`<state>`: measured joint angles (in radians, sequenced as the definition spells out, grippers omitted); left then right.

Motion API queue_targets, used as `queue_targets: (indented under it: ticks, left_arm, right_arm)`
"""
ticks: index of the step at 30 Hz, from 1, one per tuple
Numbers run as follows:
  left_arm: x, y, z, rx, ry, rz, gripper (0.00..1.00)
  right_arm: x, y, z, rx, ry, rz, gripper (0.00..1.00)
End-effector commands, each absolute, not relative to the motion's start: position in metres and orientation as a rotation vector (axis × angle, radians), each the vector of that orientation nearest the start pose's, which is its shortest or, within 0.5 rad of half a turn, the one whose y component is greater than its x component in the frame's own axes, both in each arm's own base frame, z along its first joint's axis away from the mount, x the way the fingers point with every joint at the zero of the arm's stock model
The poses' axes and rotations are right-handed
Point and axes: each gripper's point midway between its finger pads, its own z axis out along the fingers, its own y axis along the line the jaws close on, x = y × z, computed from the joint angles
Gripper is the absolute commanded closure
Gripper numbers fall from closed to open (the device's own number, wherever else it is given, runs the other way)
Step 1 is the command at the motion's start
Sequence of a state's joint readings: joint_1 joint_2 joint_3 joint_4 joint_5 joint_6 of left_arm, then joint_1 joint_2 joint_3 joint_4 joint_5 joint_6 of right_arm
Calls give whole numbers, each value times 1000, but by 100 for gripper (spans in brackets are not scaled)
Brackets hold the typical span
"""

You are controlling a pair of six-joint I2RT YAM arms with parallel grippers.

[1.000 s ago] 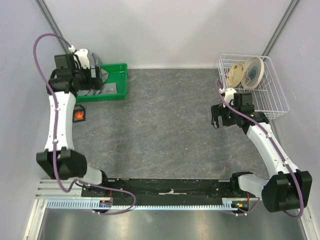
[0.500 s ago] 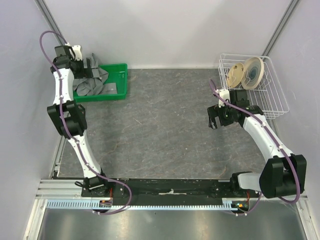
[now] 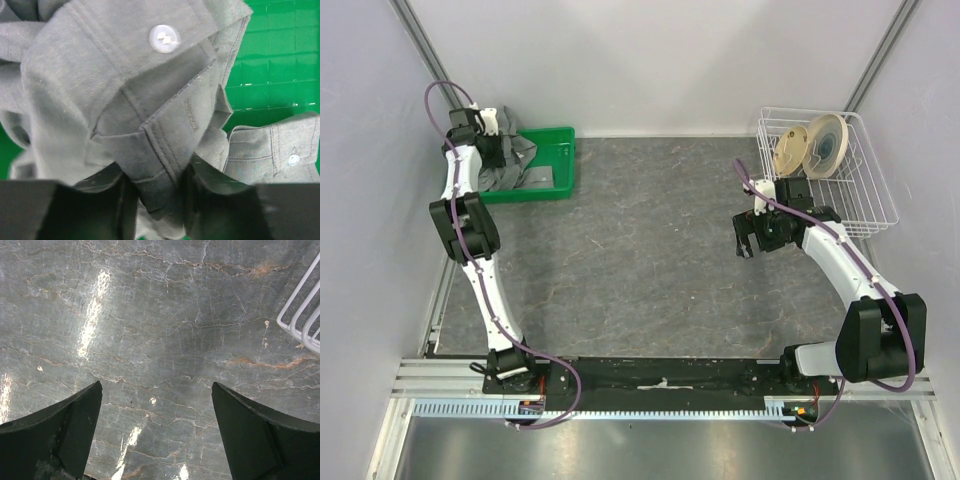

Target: Pin the brooch onto the clothing

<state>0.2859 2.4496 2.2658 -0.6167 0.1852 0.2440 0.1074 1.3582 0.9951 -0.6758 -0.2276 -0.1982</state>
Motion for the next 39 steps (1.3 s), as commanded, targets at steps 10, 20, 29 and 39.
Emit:
queue_targets:
  ticks: [10, 20, 29, 39]
  left_arm:
    - [559, 64, 368, 250, 1826, -238, 98]
    - [430, -104, 496, 551, 1597, -543, 98]
    - [321, -217, 444, 840, 1668, -1026, 90]
    - [292, -126, 214, 919, 2080, -852, 0]
  right_arm:
    - [310, 65, 144, -487, 2433, 246, 2]
    - [308, 74, 176, -552, 2344, 286, 2]
    - [303, 82, 182, -595, 2337, 350, 2]
    - [282, 77, 155, -723, 2413, 348, 2]
